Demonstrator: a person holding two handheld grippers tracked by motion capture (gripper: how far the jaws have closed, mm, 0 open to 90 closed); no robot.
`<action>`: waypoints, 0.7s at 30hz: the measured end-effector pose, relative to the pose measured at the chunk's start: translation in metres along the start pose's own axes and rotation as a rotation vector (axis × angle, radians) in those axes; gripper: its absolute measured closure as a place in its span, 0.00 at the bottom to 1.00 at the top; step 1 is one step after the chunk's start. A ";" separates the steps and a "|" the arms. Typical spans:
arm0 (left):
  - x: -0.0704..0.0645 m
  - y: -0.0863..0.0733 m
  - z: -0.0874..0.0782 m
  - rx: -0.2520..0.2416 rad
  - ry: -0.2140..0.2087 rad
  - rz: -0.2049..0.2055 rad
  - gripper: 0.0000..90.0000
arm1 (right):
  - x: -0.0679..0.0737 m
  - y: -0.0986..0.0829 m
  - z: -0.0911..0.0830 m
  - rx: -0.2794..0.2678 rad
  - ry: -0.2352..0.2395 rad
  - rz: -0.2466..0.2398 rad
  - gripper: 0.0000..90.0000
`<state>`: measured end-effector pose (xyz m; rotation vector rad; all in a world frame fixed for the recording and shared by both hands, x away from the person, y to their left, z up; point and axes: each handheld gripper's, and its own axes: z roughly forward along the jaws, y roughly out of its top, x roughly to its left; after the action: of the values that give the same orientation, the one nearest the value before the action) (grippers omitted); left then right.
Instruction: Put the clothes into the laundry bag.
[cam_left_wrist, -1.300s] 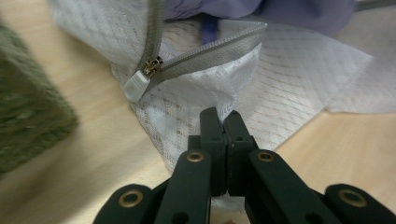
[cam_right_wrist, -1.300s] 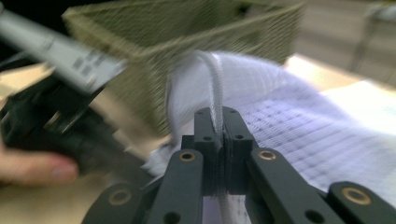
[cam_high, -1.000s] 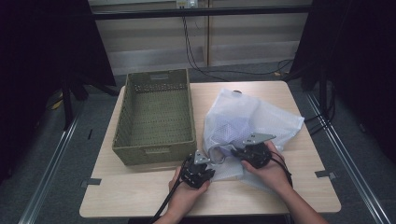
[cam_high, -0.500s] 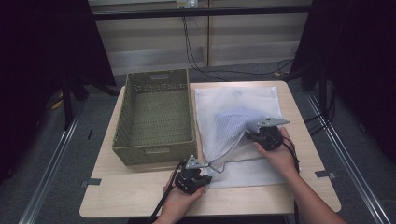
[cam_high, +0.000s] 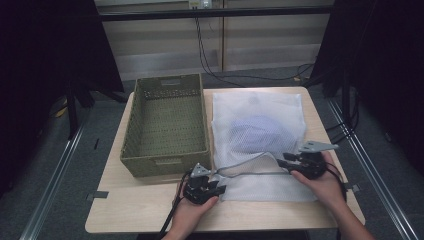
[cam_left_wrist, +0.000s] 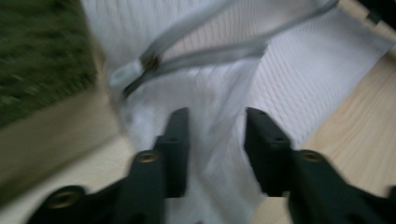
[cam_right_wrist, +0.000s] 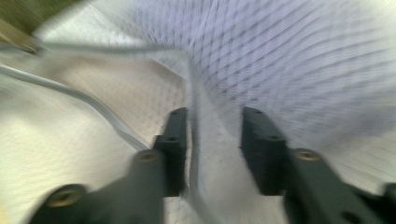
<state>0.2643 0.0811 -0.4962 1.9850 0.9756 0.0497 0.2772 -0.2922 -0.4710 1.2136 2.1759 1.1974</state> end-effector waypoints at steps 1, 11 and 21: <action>0.001 0.001 -0.006 -0.037 -0.002 0.001 0.55 | -0.002 -0.002 -0.012 -0.037 -0.022 0.003 0.57; 0.019 0.005 -0.013 -0.073 0.118 -0.004 0.49 | -0.050 -0.048 -0.036 0.016 -0.210 0.345 0.37; 0.016 0.003 0.007 0.034 0.146 0.040 0.84 | -0.032 -0.038 -0.003 0.149 -0.251 0.175 1.00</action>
<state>0.2796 0.0855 -0.5038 2.0552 1.0352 0.2047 0.2738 -0.3298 -0.5027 1.5539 2.0339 0.9009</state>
